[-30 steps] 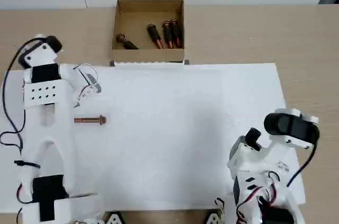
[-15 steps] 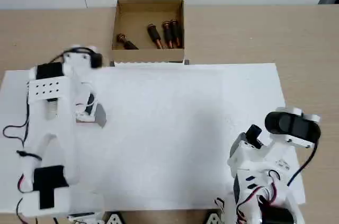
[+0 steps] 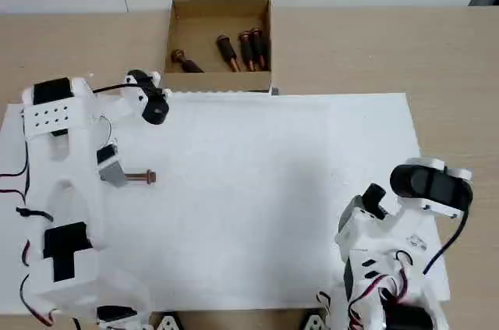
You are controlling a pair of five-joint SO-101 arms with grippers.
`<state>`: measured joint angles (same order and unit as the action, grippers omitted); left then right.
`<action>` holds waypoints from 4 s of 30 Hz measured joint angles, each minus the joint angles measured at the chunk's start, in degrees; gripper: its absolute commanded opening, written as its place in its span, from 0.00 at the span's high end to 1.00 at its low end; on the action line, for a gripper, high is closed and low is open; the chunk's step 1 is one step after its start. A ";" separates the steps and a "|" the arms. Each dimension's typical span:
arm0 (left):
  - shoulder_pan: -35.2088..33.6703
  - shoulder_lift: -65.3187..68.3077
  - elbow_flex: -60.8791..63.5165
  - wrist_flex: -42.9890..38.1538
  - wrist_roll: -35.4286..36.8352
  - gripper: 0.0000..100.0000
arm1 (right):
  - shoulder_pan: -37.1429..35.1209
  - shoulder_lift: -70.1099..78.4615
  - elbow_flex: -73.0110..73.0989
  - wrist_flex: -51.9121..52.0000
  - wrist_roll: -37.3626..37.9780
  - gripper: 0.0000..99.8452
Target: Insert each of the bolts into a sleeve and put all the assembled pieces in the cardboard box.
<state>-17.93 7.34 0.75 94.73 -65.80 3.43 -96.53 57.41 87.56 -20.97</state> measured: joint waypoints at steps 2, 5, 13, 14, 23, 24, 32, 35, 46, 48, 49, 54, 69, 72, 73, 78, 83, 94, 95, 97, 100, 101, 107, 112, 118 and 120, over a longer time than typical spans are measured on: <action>0.35 0.18 -0.35 0.00 -3.08 0.78 | 0.00 0.00 0.00 0.00 0.00 1.00; 0.70 0.18 -0.35 0.00 -7.38 0.78 | 0.00 0.00 0.00 0.00 0.00 1.00; 4.40 3.60 -0.44 -0.35 -9.58 0.78 | 0.00 0.00 0.00 0.00 0.00 1.00; 4.66 4.66 -0.44 -0.53 -9.67 0.78 | 0.00 0.00 0.00 0.00 0.00 1.00; 7.30 9.67 -0.44 -1.41 -9.67 0.83 | 0.00 0.00 0.00 0.00 0.00 1.00; 7.30 10.20 -0.44 -1.93 -9.67 0.84 | 0.00 0.00 0.00 0.00 0.00 1.00; 7.30 14.42 -0.44 -7.03 -9.76 0.91 | 0.00 0.00 0.00 0.00 0.00 1.00; 7.30 15.30 -0.44 -7.21 -9.76 0.91 | 0.00 0.00 0.00 0.00 0.00 1.00; 7.82 16.44 -0.88 -7.21 -9.76 0.98 | 0.00 0.00 0.00 0.00 0.00 1.00; 8.00 16.44 -0.88 -6.86 -9.76 0.99 | 0.00 0.00 0.00 0.00 0.00 1.00; 8.26 16.44 -0.88 -6.42 -9.76 0.99 | 0.00 0.00 0.00 0.00 0.00 1.00; 10.29 16.62 -4.22 -0.26 -9.76 1.00 | 0.00 0.00 0.00 0.00 0.00 1.00; 19.96 1.76 -8.79 3.78 4.04 1.00 | 0.00 0.00 -6.51 0.00 10.73 1.00; 21.63 -3.43 -8.79 3.96 14.42 1.00 | -0.18 0.00 -9.32 1.23 14.24 1.00; 22.07 -5.36 -8.79 4.04 18.20 1.00 | -0.97 -0.09 -10.37 2.46 15.30 1.00; 25.58 -16.00 -8.79 4.04 29.19 1.00 | -5.71 -0.18 -14.42 4.22 19.25 1.00; 28.13 -26.29 -8.79 4.40 36.04 1.00 | -7.12 -0.18 -14.68 4.31 20.40 1.00; 28.04 -46.68 -5.54 1.85 58.73 1.00 | -7.30 -0.53 -14.68 1.85 20.48 1.00; 28.04 -48.53 -4.31 1.23 59.78 1.00 | -7.30 -1.32 -14.68 1.76 20.75 1.00; 28.04 -53.45 0.09 -0.88 61.36 1.00 | -7.30 -3.78 -14.68 1.76 22.59 1.00; 28.04 -62.07 8.97 -5.36 62.51 1.00 | -7.65 -7.12 -12.92 1.76 24.97 1.00; 28.04 -65.49 12.57 -7.47 62.77 1.00 | -7.65 -7.12 -12.57 1.76 24.97 1.00; 28.04 -87.03 35.78 -21.36 62.95 1.00 | -7.65 -6.95 -6.95 -3.96 24.09 1.00; 23.74 -101.63 52.31 -28.31 69.89 1.00 | -7.91 -7.12 0.09 -11.25 23.74 1.00; 22.07 -110.77 61.01 -29.98 82.99 1.00 | -15.91 -7.12 9.41 -20.48 23.56 1.00; 21.89 -110.68 61.36 -30.07 88.35 1.00 | -18.29 -7.12 13.10 -24.44 23.56 1.00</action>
<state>3.96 -103.34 62.11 64.66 22.55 -14.86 -103.65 70.51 63.12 2.59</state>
